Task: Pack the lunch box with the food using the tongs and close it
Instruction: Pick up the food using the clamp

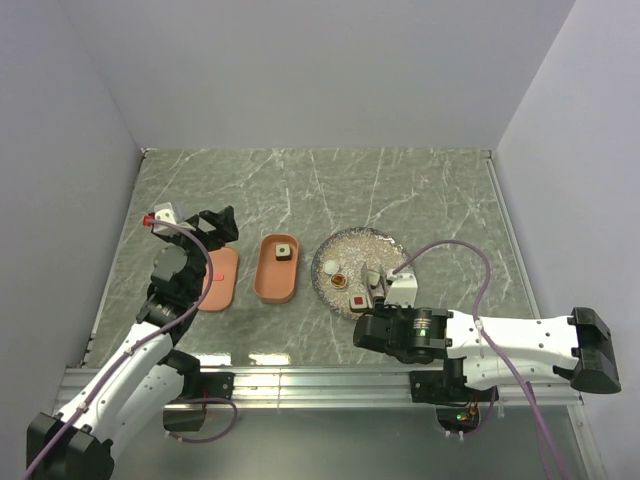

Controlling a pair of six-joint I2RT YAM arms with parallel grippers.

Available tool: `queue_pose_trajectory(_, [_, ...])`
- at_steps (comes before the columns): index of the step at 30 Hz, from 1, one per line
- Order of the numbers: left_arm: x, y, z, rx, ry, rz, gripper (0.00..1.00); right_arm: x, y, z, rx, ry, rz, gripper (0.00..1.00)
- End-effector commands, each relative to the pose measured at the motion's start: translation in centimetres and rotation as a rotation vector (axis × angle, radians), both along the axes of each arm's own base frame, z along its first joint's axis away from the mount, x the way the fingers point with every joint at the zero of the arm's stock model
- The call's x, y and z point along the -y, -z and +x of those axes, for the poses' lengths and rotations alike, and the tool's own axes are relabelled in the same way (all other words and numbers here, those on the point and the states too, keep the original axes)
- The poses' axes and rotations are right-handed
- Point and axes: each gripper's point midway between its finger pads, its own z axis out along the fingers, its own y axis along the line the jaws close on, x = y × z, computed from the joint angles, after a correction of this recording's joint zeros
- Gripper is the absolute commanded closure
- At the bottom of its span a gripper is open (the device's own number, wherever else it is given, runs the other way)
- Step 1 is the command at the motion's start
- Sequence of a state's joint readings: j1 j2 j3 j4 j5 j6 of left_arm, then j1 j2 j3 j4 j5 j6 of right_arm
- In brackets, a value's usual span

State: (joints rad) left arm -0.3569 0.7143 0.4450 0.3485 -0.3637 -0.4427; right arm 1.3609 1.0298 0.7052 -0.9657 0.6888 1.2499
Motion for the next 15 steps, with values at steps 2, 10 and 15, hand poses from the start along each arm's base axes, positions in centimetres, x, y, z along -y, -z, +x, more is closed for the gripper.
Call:
queue_pose_trajectory(2, [-0.1,-1.1,-0.3,0.035,0.003,-0.022,0.01,-0.7,-0.4,0.7,0.025,0.01,0.024,0.58])
queue_pose_trajectory(10, [-0.1,-1.0,-0.2,0.031,0.003,-0.019,0.01,-1.8,-2.0,2.9,0.074,-0.015,0.003,0.6])
queue_pose_trajectory(15, [-0.1,-1.0,-0.2,0.031,0.001,-0.019,0.01,-2.4,-3.6,5.2,0.123,-0.037,-0.011,0.61])
